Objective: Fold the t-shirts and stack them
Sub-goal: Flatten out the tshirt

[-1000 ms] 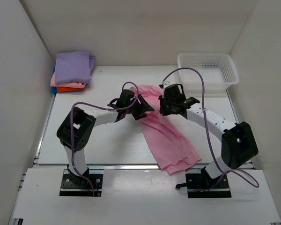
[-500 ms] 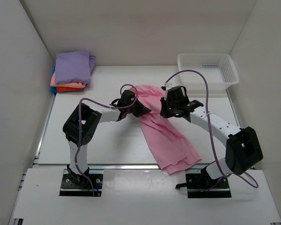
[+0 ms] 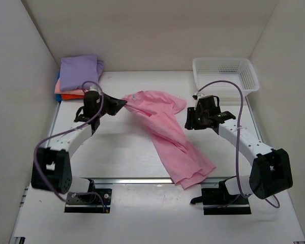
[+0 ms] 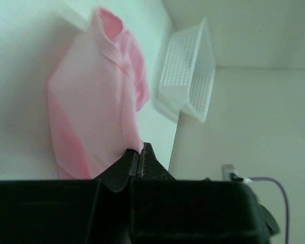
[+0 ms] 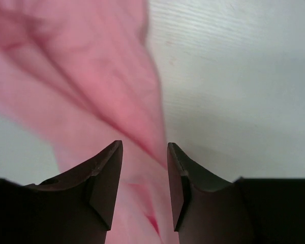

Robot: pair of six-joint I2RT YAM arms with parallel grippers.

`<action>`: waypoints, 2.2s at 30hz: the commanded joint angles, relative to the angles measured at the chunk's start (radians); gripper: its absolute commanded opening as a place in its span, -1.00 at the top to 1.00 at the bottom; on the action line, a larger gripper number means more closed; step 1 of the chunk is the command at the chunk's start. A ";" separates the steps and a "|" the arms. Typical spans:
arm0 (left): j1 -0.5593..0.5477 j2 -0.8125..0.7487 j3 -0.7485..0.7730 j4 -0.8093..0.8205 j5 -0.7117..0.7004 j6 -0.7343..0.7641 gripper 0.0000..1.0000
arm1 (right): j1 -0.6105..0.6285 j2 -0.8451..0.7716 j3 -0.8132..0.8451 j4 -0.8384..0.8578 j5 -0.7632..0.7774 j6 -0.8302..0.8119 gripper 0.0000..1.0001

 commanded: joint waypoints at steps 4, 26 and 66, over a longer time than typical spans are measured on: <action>0.091 -0.222 -0.111 -0.164 0.019 0.161 1.00 | -0.036 -0.004 -0.058 -0.174 0.095 0.090 0.23; 0.167 -0.336 -0.264 -0.152 0.031 0.174 1.00 | 0.033 0.071 -0.203 -0.386 0.198 0.186 0.09; 0.236 -0.393 0.903 -0.601 -0.162 0.499 1.00 | -0.448 -0.405 0.569 -0.158 -0.417 -0.112 1.00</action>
